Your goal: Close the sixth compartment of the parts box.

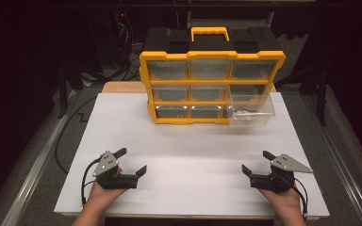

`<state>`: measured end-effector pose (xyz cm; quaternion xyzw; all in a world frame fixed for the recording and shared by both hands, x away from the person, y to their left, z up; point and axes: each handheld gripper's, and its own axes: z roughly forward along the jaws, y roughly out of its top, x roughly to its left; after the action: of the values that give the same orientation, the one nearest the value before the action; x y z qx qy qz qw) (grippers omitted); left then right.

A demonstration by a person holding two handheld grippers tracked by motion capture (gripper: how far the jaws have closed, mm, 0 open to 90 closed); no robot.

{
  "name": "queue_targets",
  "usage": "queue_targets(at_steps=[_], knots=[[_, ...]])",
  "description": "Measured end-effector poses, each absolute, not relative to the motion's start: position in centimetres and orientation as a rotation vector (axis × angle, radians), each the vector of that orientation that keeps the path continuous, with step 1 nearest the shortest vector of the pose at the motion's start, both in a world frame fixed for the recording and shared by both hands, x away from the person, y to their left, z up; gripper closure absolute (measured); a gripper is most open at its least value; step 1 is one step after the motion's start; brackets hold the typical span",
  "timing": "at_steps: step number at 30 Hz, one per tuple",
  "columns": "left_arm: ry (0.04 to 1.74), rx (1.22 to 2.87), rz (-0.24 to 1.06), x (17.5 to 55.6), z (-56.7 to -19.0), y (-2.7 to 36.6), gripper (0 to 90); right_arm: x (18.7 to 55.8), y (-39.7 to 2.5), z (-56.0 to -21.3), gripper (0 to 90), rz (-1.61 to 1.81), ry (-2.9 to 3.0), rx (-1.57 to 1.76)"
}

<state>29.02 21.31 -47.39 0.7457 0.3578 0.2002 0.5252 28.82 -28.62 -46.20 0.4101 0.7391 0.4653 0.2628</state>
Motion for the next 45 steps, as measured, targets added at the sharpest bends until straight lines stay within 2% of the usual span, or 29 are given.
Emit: queue_targets(at_steps=[7,13,18,24,41,45], knots=[[0.849,1.79,0.475,29.0,-47.42,21.2,0.5,28.74,-28.52,-46.25,14.7,1.246,2.009,1.09],[0.847,1.792,0.472,29.02,-47.45,21.16,0.5,28.81,-28.51,-46.36,18.0,1.229,2.022,1.089],[0.844,1.801,0.475,29.02,-47.48,21.13,0.5,28.81,-28.45,-46.46,25.3,1.233,2.034,1.093],[0.842,1.802,0.475,29.01,-47.5,21.08,0.6,28.75,-28.38,-46.45,39.3,1.226,2.04,1.077],[0.837,1.812,0.477,29.01,-47.55,20.99,0.6,28.47,-28.26,-46.13,66.7,1.204,1.99,1.084],[0.838,1.81,0.475,29.01,-47.55,20.97,0.6,28.54,-28.37,-46.07,76.5,1.195,1.993,1.105]])
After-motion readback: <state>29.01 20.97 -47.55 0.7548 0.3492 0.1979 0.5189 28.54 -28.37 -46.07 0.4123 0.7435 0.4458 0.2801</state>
